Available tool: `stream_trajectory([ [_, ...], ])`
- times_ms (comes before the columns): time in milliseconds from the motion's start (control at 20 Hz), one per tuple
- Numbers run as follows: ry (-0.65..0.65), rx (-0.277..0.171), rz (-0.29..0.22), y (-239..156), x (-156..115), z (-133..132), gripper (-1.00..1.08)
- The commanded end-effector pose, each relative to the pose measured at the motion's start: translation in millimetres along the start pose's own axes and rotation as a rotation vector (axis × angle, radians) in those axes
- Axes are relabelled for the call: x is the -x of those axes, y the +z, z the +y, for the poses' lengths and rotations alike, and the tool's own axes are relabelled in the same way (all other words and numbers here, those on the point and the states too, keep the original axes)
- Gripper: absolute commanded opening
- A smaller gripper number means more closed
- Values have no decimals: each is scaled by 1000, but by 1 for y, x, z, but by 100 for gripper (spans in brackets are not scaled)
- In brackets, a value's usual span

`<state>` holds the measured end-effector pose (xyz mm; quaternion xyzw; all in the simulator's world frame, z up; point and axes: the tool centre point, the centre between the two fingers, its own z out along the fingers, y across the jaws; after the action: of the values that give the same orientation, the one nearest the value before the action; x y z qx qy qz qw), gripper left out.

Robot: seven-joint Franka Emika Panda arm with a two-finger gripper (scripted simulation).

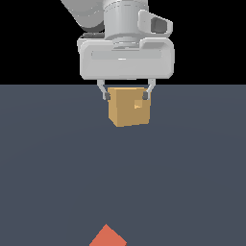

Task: Insert the peg into the horizontal hole in a box.

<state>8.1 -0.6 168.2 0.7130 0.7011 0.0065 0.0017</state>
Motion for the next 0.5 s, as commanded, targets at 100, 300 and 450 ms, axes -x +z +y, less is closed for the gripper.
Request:
stream_trajectory([
  [100, 5, 0, 0, 1, 3, 0, 100],
  [300, 45, -1, -1, 7, 25, 0, 100],
  [450, 101, -1, -3, 17, 56, -2, 100],
])
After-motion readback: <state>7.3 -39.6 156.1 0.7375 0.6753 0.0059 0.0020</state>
